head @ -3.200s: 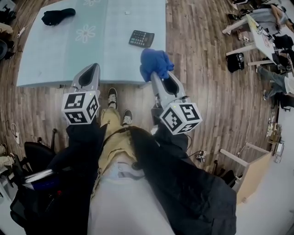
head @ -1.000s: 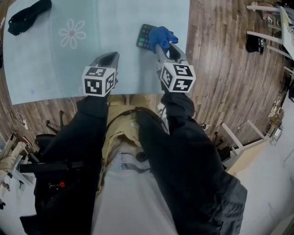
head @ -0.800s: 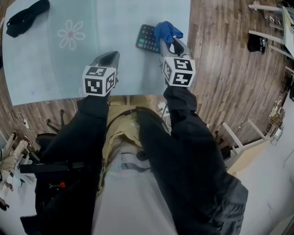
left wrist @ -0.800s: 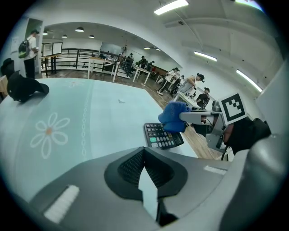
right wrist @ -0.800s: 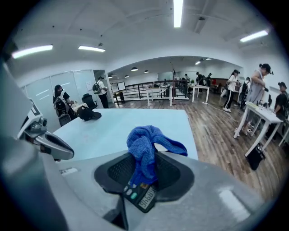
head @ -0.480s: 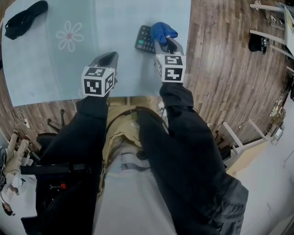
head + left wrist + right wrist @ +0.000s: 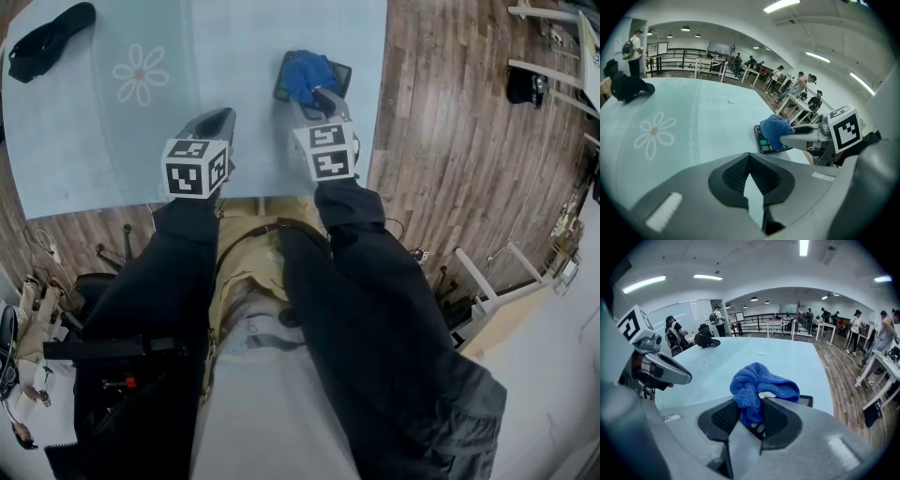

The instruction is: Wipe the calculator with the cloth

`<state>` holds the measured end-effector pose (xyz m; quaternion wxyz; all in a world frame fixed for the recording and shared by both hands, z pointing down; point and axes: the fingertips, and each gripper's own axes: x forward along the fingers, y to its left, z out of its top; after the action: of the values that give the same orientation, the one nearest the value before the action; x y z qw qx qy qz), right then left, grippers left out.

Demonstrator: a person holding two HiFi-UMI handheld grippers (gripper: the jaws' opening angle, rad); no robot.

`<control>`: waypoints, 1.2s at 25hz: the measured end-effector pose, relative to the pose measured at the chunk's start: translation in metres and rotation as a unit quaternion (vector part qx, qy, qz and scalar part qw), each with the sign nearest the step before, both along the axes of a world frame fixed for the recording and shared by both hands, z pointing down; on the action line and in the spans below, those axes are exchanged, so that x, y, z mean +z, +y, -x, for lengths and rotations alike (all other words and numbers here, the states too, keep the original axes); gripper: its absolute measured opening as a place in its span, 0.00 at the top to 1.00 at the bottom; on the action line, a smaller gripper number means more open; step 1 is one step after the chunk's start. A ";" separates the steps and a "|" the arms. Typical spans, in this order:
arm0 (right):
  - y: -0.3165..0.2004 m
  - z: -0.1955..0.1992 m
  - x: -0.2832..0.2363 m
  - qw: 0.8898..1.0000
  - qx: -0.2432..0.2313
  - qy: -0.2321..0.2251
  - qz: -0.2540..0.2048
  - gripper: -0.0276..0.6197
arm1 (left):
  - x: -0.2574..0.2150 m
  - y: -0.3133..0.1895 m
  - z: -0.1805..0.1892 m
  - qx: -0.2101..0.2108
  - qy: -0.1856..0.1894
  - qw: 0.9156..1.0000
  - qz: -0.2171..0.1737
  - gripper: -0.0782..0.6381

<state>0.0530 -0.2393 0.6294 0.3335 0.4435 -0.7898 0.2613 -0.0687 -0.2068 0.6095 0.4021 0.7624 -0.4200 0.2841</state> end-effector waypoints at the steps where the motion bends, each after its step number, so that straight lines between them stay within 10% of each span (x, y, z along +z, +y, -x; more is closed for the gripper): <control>1: 0.002 0.002 0.000 1.000 -0.005 -0.002 0.001 0.76 | 0.000 0.001 0.001 0.000 0.000 1.000 0.001 0.89; 16: 0.043 0.032 -0.011 0.997 -0.047 -0.051 0.014 0.77 | 0.001 0.022 0.007 -0.012 0.002 1.000 0.002 0.89; 30: -0.037 -0.063 -0.040 0.995 0.057 0.031 -0.070 0.76 | 0.002 0.035 0.020 -0.020 0.005 1.000 0.003 0.89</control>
<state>0.1158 -0.2762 0.5892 0.3105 0.5177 -0.7690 0.2101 -0.0885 -0.1715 0.6118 0.4126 0.7539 -0.4320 0.2734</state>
